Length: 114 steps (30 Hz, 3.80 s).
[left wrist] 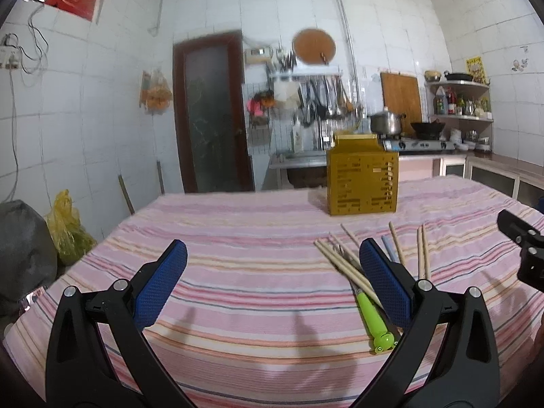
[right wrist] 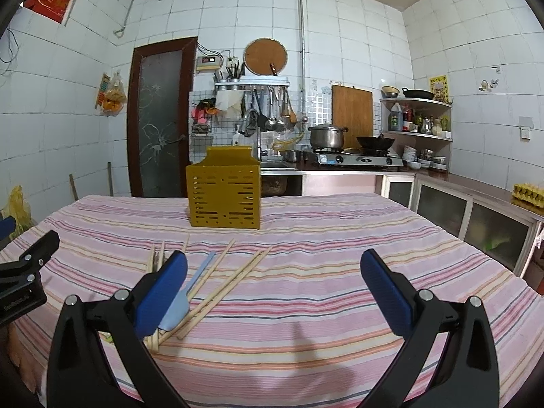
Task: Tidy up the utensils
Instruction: 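Move the left tool down toward the wooden chopsticks, then close the left tool on one wooden chopstick and lift it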
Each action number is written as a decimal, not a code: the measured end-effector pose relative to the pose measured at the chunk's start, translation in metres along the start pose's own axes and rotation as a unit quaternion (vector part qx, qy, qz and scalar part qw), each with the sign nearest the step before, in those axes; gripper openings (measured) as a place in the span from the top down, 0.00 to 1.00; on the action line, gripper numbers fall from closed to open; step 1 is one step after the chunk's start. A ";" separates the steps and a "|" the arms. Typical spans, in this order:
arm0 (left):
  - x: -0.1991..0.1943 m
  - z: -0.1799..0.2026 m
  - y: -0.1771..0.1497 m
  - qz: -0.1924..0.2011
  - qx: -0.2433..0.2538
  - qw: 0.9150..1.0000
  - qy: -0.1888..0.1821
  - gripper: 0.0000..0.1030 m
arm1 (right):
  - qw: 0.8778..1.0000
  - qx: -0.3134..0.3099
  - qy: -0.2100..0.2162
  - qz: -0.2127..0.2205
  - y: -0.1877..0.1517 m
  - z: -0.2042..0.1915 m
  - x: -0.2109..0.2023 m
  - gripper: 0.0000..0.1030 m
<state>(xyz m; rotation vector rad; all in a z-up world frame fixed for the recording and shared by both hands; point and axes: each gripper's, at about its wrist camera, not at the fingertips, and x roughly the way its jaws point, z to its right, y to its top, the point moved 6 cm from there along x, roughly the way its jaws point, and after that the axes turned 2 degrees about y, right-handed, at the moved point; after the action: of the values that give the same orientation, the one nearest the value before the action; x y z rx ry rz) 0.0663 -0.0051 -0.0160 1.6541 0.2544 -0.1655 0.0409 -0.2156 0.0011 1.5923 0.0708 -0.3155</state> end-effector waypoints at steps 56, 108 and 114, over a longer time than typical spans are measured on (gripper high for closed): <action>0.215 0.040 -0.030 -0.287 0.034 0.957 -0.015 0.05 | 0.953 0.031 -0.068 -0.295 -0.040 0.017 0.204 0.04; 0.230 0.062 -0.028 -0.374 -0.013 0.923 -0.092 0.87 | 0.944 0.072 -0.067 -0.315 -0.029 -0.006 0.232 0.90; 0.230 0.060 -0.023 -0.364 -0.029 0.926 -0.098 0.88 | 0.948 0.099 -0.057 -0.296 -0.025 0.000 0.227 0.92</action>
<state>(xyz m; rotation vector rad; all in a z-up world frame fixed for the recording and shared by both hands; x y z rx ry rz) 0.2844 -0.0469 -0.1035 1.4025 0.7083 -0.8708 0.2524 -0.2482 -0.0789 1.7235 0.4452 -0.9045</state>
